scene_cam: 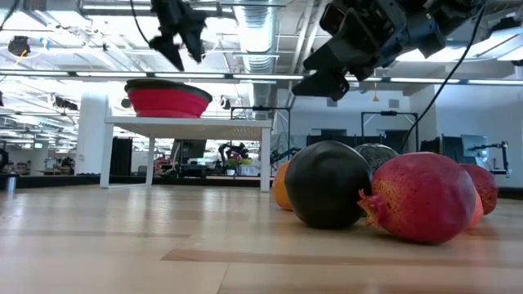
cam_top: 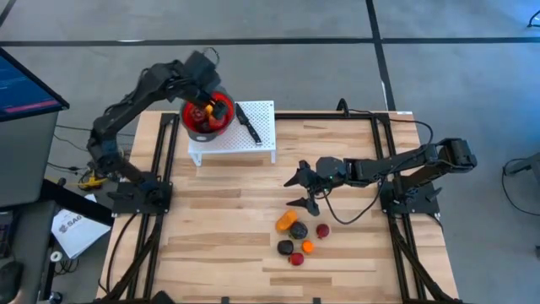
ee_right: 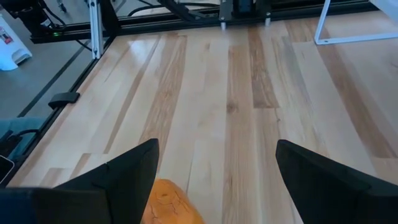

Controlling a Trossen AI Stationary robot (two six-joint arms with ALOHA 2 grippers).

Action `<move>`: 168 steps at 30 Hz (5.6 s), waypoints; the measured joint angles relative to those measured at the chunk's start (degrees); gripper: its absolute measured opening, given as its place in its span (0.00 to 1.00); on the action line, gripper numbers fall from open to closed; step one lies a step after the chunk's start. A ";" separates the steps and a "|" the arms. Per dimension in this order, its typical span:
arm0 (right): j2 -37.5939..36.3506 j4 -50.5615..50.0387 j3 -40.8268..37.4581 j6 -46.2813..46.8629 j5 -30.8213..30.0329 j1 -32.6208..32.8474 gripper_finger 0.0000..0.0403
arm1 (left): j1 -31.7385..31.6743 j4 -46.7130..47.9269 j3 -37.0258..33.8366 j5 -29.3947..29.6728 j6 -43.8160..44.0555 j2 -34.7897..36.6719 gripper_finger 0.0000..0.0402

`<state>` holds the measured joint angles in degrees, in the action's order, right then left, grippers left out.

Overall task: Pick & Place Fruit
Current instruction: Put the yellow mango into the red strainer bowl on the shelf

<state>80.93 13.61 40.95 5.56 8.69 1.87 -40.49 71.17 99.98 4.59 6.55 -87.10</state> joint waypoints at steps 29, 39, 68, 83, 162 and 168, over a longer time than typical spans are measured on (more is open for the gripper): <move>-18.47 33.29 -33.91 7.77 -42.03 12.70 0.79 | 55.34 -85.66 -50.54 9.62 -3.04 -1.51 0.72; -16.74 36.74 -34.03 7.52 -42.14 11.04 0.79 | 52.82 -101.61 -49.33 7.22 3.24 -20.78 0.76; -16.00 38.27 -33.97 7.52 -42.01 11.02 0.79 | 51.02 -76.68 -48.58 14.96 10.23 -12.98 0.75; -16.00 38.51 -33.97 7.53 -42.02 11.02 0.79 | 52.68 -76.62 -52.27 17.01 29.41 -9.44 0.75; -15.98 39.21 -33.97 8.45 -41.72 11.21 0.79 | 45.03 -64.00 -52.09 0.64 -28.61 -12.25 0.75; -15.98 39.21 -33.97 8.63 -41.70 11.21 0.79 | 45.03 -59.44 -52.02 1.30 -27.26 -11.20 0.75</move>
<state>64.95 52.82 6.98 14.20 -33.01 13.08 4.54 11.73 47.97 5.89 -20.71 -98.30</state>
